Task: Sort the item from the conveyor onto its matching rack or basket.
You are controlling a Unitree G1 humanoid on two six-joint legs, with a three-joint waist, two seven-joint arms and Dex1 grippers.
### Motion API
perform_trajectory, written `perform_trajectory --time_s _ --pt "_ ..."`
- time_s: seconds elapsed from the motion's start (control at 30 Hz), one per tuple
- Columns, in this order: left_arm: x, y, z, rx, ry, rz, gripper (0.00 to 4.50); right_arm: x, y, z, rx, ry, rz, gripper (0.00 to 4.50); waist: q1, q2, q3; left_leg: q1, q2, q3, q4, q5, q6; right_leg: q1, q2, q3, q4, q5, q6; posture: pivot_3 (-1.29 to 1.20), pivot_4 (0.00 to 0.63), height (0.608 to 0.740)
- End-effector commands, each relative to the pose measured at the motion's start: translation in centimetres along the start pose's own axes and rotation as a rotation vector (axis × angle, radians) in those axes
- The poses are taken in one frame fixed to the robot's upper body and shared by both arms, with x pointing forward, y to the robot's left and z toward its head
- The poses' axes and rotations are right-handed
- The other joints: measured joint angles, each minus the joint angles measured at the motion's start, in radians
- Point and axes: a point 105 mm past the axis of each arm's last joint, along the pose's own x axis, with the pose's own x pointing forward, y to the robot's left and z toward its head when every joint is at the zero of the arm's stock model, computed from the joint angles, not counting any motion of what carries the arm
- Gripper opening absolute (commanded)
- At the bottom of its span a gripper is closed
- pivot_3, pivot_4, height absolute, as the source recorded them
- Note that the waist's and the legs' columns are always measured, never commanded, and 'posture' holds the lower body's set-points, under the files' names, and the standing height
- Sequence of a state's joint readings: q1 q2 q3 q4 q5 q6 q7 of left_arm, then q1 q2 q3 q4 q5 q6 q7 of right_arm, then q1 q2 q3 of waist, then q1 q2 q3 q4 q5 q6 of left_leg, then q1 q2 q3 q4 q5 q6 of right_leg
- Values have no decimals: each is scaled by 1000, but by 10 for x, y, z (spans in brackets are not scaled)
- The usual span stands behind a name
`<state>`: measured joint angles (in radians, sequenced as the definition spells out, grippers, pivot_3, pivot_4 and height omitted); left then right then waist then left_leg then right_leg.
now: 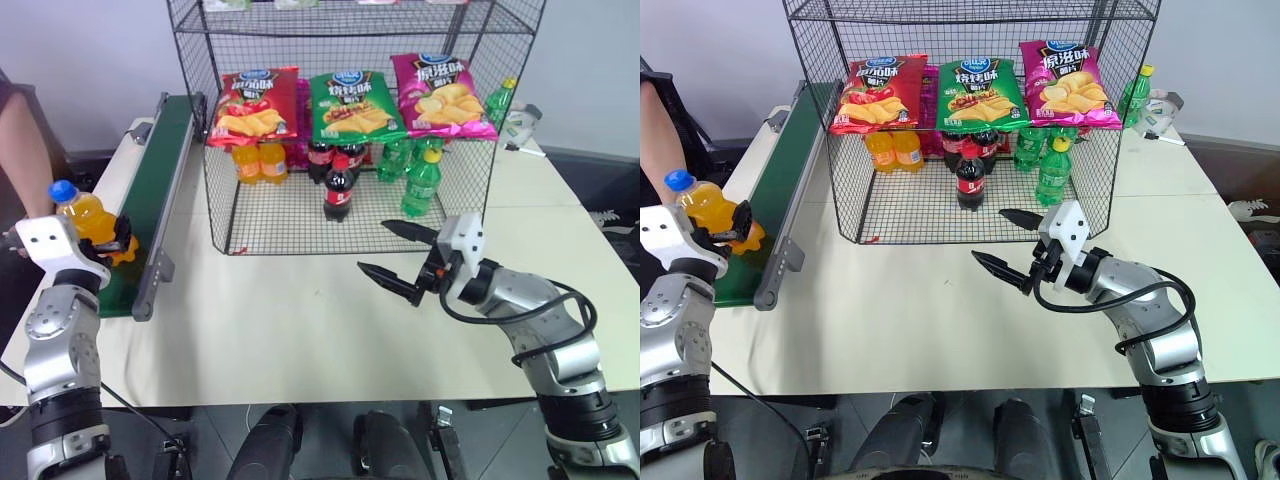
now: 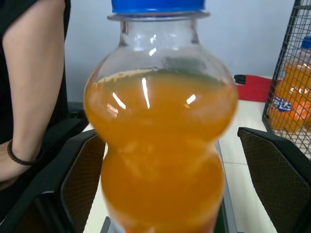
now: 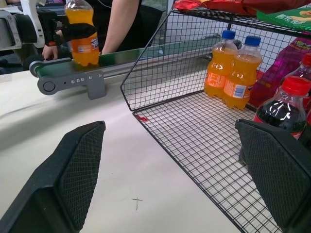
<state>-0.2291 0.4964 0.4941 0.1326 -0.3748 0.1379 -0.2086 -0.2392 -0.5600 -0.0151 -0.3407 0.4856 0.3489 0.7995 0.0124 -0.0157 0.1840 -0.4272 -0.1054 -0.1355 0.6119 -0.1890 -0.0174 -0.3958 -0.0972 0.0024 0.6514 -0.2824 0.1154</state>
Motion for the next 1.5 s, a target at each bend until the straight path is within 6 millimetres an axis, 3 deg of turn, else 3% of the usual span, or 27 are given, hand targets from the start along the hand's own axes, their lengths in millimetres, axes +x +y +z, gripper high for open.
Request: perform_trajectory --time_s 0.03,0.1,0.13,0.4,0.47,0.57,0.63,0.73,0.93,1.1,1.3,1.5 --pt "-2 4 21 31 -70 5 3103 2 3 16 -42 -50 16 4500 1 0 0 0 0 0 0 0 0 0 0 0 0 0 0 0 150 740" --pt "-3 2 26 32 -86 -9 2395 2 3 16 -42 -49 16 4500 1 0 0 1 0 0 0 0 0 0 0 0 0 0 0 0 150 740" --pt "-4 0 29 27 -98 -21 2311 1 3 15 -42 -48 16 4500 0 0 0 1 0 0 0 0 0 0 0 0 0 0 0 0 150 740" --pt "-7 -14 68 -10 -208 -130 2311 0 2 15 -43 -46 16 4500 -1 -1 0 0 0 0 0 0 0 0 0 0 0 0 0 0 150 740" --pt "-7 -25 81 -31 -238 -191 2311 -1 2 15 -45 -44 17 4500 -1 -1 0 0 0 0 0 0 0 0 0 0 0 0 0 0 150 740" --pt "-11 -64 102 -74 -275 -388 2311 -3 -1 15 -52 -37 9 4500 2 -1 0 0 0 0 0 0 0 0 0 0 0 0 0 0 150 740" --pt "-15 -91 104 -84 -262 -518 2311 -4 -3 15 -56 -33 0 4500 2 -1 0 0 0 -1 1 0 0 0 0 -1 -1 0 0 0 150 740" --pt "-17 -119 97 -70 -222 -619 2311 -7 -5 16 -63 -29 -16 4500 -1 -1 0 0 -1 0 1 0 0 1 0 0 -1 0 0 0 150 740" --pt "4 -164 58 -8 -124 -624 2311 -13 -9 18 -77 -17 -48 4500 0 0 0 0 0 0 0 0 0 0 1 0 0 0 0 0 150 740" --pt "37 -185 23 -30 -83 -510 2311 -18 -13 21 -91 -11 -73 4500 1 -1 0 0 -1 0 1 0 0 1 0 -1 0 0 0 0 150 740" --pt "56 -215 3 -34 -105 -450 2311 -21 -13 20 -93 -9 -87 4500 1 -1 1 -1 -1 0 1 0 0 0 0 -2 0 0 1 0 150 740" --pt "68 -224 -7 -93 -101 -392 2311 -23 -12 18 -94 -8 -98 4500 -3 -2 1 -1 -1 0 1 0 0 0 0 -2 1 0 1 0 150 740"
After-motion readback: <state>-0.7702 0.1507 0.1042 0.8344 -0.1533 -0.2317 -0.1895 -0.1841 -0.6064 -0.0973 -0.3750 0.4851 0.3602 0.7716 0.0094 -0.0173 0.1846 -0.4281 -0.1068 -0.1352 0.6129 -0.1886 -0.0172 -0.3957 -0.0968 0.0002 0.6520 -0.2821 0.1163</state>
